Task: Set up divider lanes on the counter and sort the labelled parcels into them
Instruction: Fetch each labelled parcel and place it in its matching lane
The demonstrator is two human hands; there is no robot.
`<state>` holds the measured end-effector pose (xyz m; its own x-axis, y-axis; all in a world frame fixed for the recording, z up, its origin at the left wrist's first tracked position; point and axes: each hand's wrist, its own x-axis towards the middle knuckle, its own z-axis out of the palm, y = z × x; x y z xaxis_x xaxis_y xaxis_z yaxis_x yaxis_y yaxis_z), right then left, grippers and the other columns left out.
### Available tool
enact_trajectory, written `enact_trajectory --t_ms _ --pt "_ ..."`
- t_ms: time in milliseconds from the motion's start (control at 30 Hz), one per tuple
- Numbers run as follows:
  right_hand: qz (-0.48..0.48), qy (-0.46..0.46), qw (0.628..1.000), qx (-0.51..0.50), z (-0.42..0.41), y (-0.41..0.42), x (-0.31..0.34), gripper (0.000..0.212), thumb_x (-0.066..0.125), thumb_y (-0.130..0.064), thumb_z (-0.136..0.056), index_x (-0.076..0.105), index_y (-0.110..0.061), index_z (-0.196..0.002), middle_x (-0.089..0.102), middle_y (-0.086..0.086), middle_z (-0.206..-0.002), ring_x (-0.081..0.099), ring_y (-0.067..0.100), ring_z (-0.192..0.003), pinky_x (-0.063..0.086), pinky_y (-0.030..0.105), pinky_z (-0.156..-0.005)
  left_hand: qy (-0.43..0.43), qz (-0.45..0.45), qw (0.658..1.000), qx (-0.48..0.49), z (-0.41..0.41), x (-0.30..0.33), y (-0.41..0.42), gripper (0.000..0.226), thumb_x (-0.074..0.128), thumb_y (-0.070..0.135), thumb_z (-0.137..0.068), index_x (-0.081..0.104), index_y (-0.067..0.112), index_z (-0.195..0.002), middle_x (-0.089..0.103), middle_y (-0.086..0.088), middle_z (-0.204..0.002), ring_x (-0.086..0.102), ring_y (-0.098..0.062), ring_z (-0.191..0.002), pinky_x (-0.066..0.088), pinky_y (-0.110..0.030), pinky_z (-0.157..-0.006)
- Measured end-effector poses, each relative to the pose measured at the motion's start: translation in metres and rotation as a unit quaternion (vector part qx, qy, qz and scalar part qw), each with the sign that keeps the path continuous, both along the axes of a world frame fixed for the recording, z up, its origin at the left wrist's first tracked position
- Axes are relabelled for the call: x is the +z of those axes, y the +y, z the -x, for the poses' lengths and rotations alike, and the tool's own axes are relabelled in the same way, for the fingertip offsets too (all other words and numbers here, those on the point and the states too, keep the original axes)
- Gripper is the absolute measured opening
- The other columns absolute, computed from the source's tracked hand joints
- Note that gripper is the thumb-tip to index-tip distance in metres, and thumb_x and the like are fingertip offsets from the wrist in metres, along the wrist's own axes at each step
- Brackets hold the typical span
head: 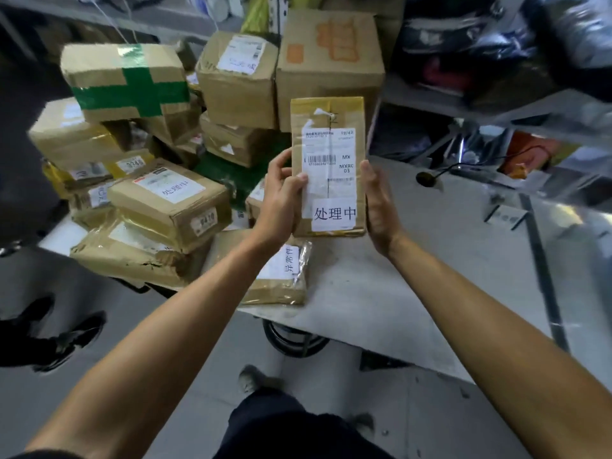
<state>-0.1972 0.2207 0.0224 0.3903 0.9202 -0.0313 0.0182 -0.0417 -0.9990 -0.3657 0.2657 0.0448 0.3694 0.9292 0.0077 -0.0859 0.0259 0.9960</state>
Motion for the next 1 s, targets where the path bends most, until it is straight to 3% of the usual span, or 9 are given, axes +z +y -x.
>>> enact_trajectory --t_ms 167,267,400,467,633,700,833,933,1000 --pt "-0.010 -0.012 0.998 -0.063 -0.077 -0.085 0.002 0.101 0.059 -0.084 -0.078 0.048 0.005 -0.126 0.061 0.025 -0.126 0.064 0.036 -0.116 0.050 0.059 -0.101 0.045 -0.020 0.999 -0.021 -0.080 0.002 -0.058 0.049 0.055 0.066 -0.083 0.050 0.043 -0.126 0.053 -0.017 -0.134 0.063 -0.025 -0.121 0.053 -0.050 -0.103" --pt "-0.011 -0.014 0.994 -0.107 -0.128 -0.143 0.005 0.102 0.061 -0.083 -0.077 0.046 0.005 -0.127 0.065 0.020 -0.121 0.068 0.033 -0.111 0.054 0.058 -0.096 0.040 -0.032 0.997 -0.061 -0.142 -0.001 -0.101 0.047 0.056 0.067 -0.087 0.051 0.040 -0.126 0.059 -0.015 -0.131 0.064 -0.025 -0.119 0.053 -0.051 -0.101" --pt "0.011 -0.033 0.981 -0.192 -0.200 -0.226 0.002 0.090 0.058 -0.084 -0.079 0.053 -0.007 -0.126 0.070 0.010 -0.120 0.070 0.024 -0.111 0.053 0.056 -0.098 -0.008 -0.030 0.989 -0.146 -0.224 -0.005 -0.172 0.043 0.043 0.031 -0.108 0.036 0.007 -0.144 0.060 -0.003 -0.120 0.070 0.000 -0.098 0.058 -0.023 -0.080" --pt "0.016 -0.032 0.970 -0.241 -0.227 -0.271 0.006 0.089 0.060 -0.086 -0.077 0.055 -0.010 -0.124 0.070 0.008 -0.120 0.069 0.022 -0.112 0.053 0.054 -0.100 -0.008 -0.023 0.981 -0.194 -0.261 -0.009 -0.205 0.040 0.039 0.027 -0.110 0.034 0.004 -0.143 0.059 0.000 -0.121 0.068 0.006 -0.095 0.055 -0.017 -0.078" --pt "0.017 -0.009 0.941 -0.339 -0.271 -0.371 0.014 0.090 0.062 -0.084 -0.073 0.051 -0.010 -0.124 0.071 0.007 -0.116 0.071 0.019 -0.106 0.056 0.049 -0.095 -0.008 -0.007 0.952 -0.305 -0.336 -0.005 -0.278 0.030 0.036 0.030 -0.111 0.037 0.014 -0.136 0.059 -0.003 -0.126 0.068 -0.007 -0.104 0.057 -0.020 -0.079" --pt "0.018 0.005 0.928 -0.372 -0.281 -0.407 0.019 0.077 0.063 -0.082 -0.074 0.052 -0.021 -0.120 0.071 0.004 -0.117 0.070 0.017 -0.108 0.056 0.048 -0.096 0.001 -0.013 0.940 -0.342 -0.359 -0.004 -0.304 0.029 0.036 0.032 -0.111 0.037 0.017 -0.136 0.059 -0.004 -0.128 0.067 -0.012 -0.108 0.059 -0.024 -0.082" --pt "0.031 0.004 0.903 -0.428 -0.305 -0.468 0.015 0.035 0.055 -0.054 -0.099 0.051 -0.021 -0.110 0.070 -0.007 -0.099 0.071 -0.002 -0.083 0.056 0.029 -0.078 0.019 -0.033 0.918 -0.396 -0.402 -0.005 -0.351 0.030 0.036 0.035 -0.110 0.039 0.020 -0.136 0.060 -0.001 -0.127 0.068 -0.017 -0.112 0.060 -0.033 -0.091" --pt "0.038 0.012 0.887 -0.460 -0.325 -0.499 0.015 0.047 0.058 -0.064 -0.091 0.051 -0.022 -0.110 0.069 -0.002 -0.105 0.070 0.011 -0.098 0.058 0.042 -0.091 0.027 -0.018 0.900 -0.435 -0.432 -0.006 -0.380 0.037 0.035 0.036 -0.110 0.035 0.017 -0.143 0.061 -0.004 -0.127 0.071 -0.018 -0.106 0.060 -0.024 -0.076" --pt "0.033 0.026 0.881 -0.471 -0.342 -0.514 0.012 0.056 0.059 -0.067 -0.082 0.052 -0.020 -0.111 0.070 0.002 -0.110 0.070 0.018 -0.104 0.056 0.045 -0.096 0.027 -0.014 0.895 -0.445 -0.453 -0.011 -0.395 0.039 0.036 0.037 -0.110 0.034 0.018 -0.143 0.062 -0.006 -0.130 0.072 -0.019 -0.105 0.060 -0.026 -0.076"
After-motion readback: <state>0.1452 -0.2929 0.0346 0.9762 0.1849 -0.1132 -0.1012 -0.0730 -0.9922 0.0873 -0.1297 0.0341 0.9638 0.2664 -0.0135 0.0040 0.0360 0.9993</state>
